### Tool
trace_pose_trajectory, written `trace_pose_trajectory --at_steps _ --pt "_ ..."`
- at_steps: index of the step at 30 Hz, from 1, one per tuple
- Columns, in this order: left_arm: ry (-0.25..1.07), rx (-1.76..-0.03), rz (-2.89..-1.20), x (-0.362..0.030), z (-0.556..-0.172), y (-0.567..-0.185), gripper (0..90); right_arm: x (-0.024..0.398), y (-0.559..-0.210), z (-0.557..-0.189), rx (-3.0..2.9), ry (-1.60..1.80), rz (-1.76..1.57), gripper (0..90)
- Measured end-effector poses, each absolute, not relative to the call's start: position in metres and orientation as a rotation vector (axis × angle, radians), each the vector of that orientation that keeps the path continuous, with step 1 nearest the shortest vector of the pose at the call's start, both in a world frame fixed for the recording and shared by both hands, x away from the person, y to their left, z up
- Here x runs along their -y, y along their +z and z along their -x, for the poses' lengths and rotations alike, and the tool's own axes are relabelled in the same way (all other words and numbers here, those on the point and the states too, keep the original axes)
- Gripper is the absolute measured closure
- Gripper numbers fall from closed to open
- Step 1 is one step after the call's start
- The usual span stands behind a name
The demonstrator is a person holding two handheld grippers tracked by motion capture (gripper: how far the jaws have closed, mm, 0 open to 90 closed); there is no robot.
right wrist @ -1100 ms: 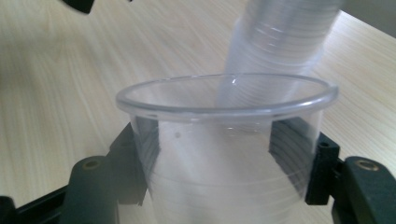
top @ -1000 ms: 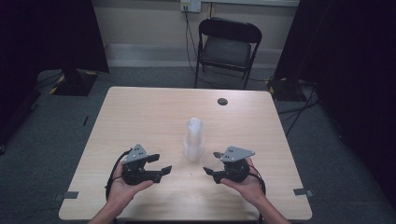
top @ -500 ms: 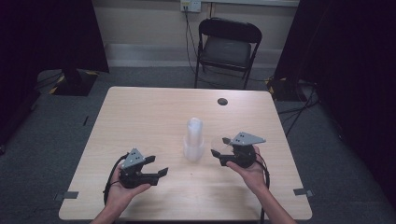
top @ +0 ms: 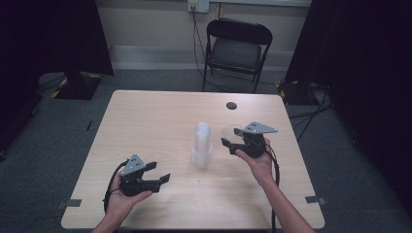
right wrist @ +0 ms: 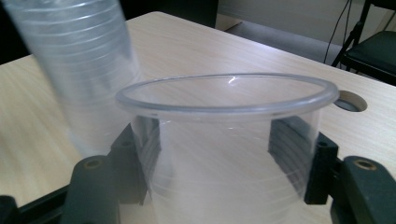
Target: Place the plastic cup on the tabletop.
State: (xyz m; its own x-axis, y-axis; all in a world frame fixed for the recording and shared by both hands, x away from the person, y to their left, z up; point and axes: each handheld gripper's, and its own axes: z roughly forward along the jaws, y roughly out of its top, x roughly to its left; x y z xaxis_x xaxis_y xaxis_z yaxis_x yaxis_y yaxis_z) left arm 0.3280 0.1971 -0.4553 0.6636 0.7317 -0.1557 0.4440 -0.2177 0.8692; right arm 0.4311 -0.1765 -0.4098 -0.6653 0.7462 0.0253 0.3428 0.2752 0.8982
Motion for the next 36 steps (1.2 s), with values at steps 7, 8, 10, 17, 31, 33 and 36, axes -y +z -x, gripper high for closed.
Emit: trace_pose_trajectory --at_steps 7,8,10,17,31,33,36 --pt "0.335 -0.929 -1.861 -0.198 -0.326 -0.457 28.0 0.177 -0.418 -0.448 -2.105 1.311 -1.058 34.0" --pt "0.333 -0.930 -1.859 -0.198 -0.326 -0.457 28.0 0.177 -0.419 -0.450 -2.103 1.309 -1.067 34.0" --pt "0.330 -0.925 -1.862 -0.197 -0.326 -0.458 28.0 0.178 -0.423 -0.458 -2.095 1.312 -1.092 34.0" --pt "0.330 -0.927 -1.875 -0.198 -0.327 -0.459 28.0 0.176 -0.436 -0.479 -2.080 1.307 -1.141 31.7" --pt "0.319 -0.959 -1.864 -0.200 -0.328 -0.462 28.1 0.164 -0.460 -0.494 -2.145 1.251 -1.160 29.6" --pt "0.318 -0.960 -1.865 -0.200 -0.328 -0.462 28.1 0.164 -0.462 -0.494 -2.151 1.260 -1.169 29.2" --pt "0.317 -0.960 -1.867 -0.199 -0.328 -0.462 28.1 0.165 -0.465 -0.494 -2.151 1.258 -1.170 28.4"
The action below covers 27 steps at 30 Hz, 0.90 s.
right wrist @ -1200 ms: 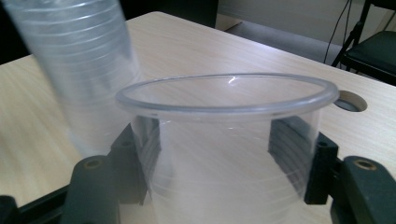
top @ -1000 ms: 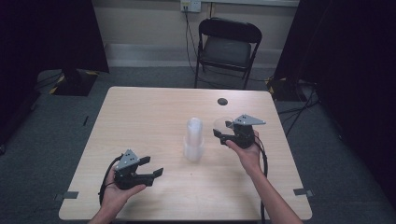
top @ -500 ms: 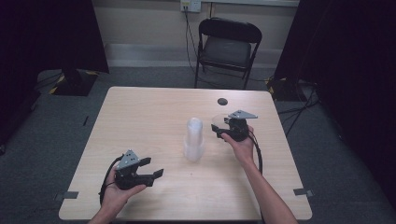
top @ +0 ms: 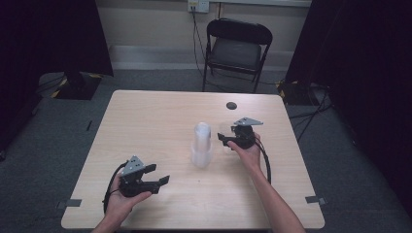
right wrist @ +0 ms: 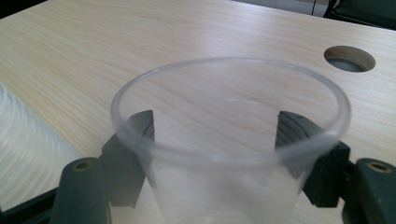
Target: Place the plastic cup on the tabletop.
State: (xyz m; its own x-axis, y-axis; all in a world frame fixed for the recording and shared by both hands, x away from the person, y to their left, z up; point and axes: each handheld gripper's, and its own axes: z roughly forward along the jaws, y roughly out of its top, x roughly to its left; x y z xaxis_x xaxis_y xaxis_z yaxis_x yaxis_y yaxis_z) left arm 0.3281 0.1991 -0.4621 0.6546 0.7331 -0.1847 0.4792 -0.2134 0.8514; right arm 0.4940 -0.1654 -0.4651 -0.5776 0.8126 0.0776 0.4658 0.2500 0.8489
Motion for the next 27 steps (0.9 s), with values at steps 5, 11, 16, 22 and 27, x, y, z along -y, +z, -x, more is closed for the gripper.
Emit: trace_pose_trajectory --at_steps 5,11,16,22,27 --pt "0.317 -0.957 -1.877 -0.199 -0.328 -0.463 28.1 0.166 -0.469 -0.492 -2.159 1.251 -1.179 30.0" --pt "0.316 -0.953 -1.880 -0.199 -0.328 -0.463 28.1 0.170 -0.471 -0.485 -2.166 1.242 -1.175 30.5" --pt "0.314 -0.954 -1.877 -0.198 -0.328 -0.463 28.1 0.174 -0.473 -0.480 -2.170 1.230 -1.184 29.5" --pt "0.313 -0.960 -1.876 -0.198 -0.328 -0.463 28.1 0.177 -0.480 -0.478 -2.190 1.217 -1.215 21.2" --pt "0.311 -0.963 -1.881 -0.198 -0.329 -0.464 28.1 0.178 -0.481 -0.475 -2.200 1.213 -1.235 18.1"
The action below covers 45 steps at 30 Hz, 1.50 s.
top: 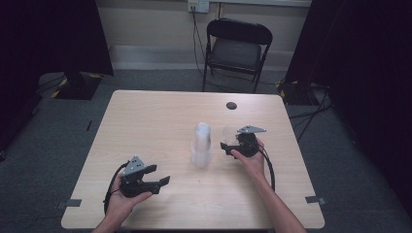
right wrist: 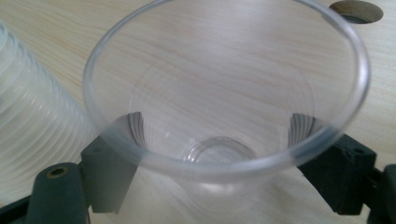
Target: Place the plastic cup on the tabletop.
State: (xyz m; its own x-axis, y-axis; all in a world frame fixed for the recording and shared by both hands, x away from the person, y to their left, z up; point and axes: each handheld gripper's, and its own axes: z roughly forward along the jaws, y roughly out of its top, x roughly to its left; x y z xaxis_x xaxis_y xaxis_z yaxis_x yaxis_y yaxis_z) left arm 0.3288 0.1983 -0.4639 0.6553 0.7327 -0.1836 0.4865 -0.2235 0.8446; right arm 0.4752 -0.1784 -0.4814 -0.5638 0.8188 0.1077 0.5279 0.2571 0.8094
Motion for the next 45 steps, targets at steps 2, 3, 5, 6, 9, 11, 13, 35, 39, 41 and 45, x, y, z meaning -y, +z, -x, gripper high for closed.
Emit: trace_pose_trajectory --at_steps 2,3,5,6,9,11,13,35,39,41,45 --pt "0.320 -0.964 -1.887 -0.199 -0.329 -0.464 28.1 0.179 -0.482 -0.474 -2.201 1.214 -1.237 17.8" --pt "0.318 -0.972 -1.885 -0.199 -0.329 -0.464 28.0 0.180 -0.482 -0.472 -2.203 1.215 -1.236 17.5" --pt "0.319 -0.979 -1.885 -0.200 -0.330 -0.464 28.0 0.181 -0.481 -0.470 -2.203 1.218 -1.238 17.4" --pt "0.323 -0.980 -1.887 -0.201 -0.330 -0.464 28.0 0.182 -0.481 -0.468 -2.204 1.218 -1.237 17.5" --pt "0.327 -0.990 -1.880 -0.202 -0.331 -0.464 27.8 0.185 -0.480 -0.463 -2.208 1.226 -1.238 17.4" --pt "0.331 -0.993 -1.879 -0.202 -0.331 -0.464 27.7 0.187 -0.479 -0.460 -2.210 1.223 -1.229 17.3" --pt "0.332 -0.993 -1.877 -0.202 -0.331 -0.464 27.6 0.190 -0.478 -0.457 -2.209 1.228 -1.231 17.4" --pt "0.322 -1.014 -1.884 -0.205 -0.332 -0.463 27.5 0.220 -0.445 -0.415 -2.179 1.241 -1.247 18.0" --pt "0.328 -1.016 -1.888 -0.207 -0.332 -0.462 26.7 0.226 -0.437 -0.404 -2.170 1.238 -1.247 18.0" --pt "0.334 -1.017 -1.885 -0.207 -0.332 -0.461 26.5 0.229 -0.435 -0.397 -2.161 1.255 -1.247 18.3" --pt "0.327 -1.020 -1.891 -0.207 -0.332 -0.462 26.2 0.234 -0.434 -0.383 -2.157 1.255 -1.248 18.7"
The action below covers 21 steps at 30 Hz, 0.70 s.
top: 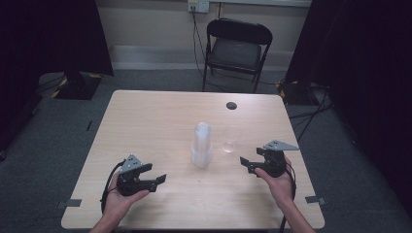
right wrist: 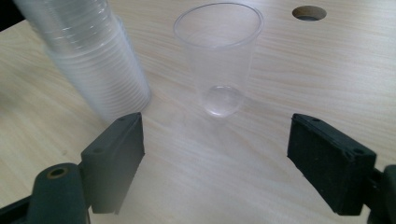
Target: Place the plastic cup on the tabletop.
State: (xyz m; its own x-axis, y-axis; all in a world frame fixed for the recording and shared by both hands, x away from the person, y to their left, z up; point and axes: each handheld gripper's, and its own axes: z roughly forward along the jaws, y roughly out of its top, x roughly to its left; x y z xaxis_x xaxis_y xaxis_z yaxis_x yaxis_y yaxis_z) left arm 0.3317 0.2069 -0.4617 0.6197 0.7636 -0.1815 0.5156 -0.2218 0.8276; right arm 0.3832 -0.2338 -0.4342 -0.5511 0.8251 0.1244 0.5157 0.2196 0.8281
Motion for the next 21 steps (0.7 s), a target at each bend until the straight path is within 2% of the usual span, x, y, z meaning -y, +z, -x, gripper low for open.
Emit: trace_pose_trajectory --at_steps 13,21 --pt "0.323 -1.020 -1.875 -0.205 -0.329 -0.460 25.5 0.259 -0.444 -0.335 -2.122 1.246 -1.286 19.5" --pt "0.308 -1.033 -1.885 -0.201 -0.328 -0.464 25.6 0.261 -0.457 -0.327 -2.116 1.233 -1.343 19.1"
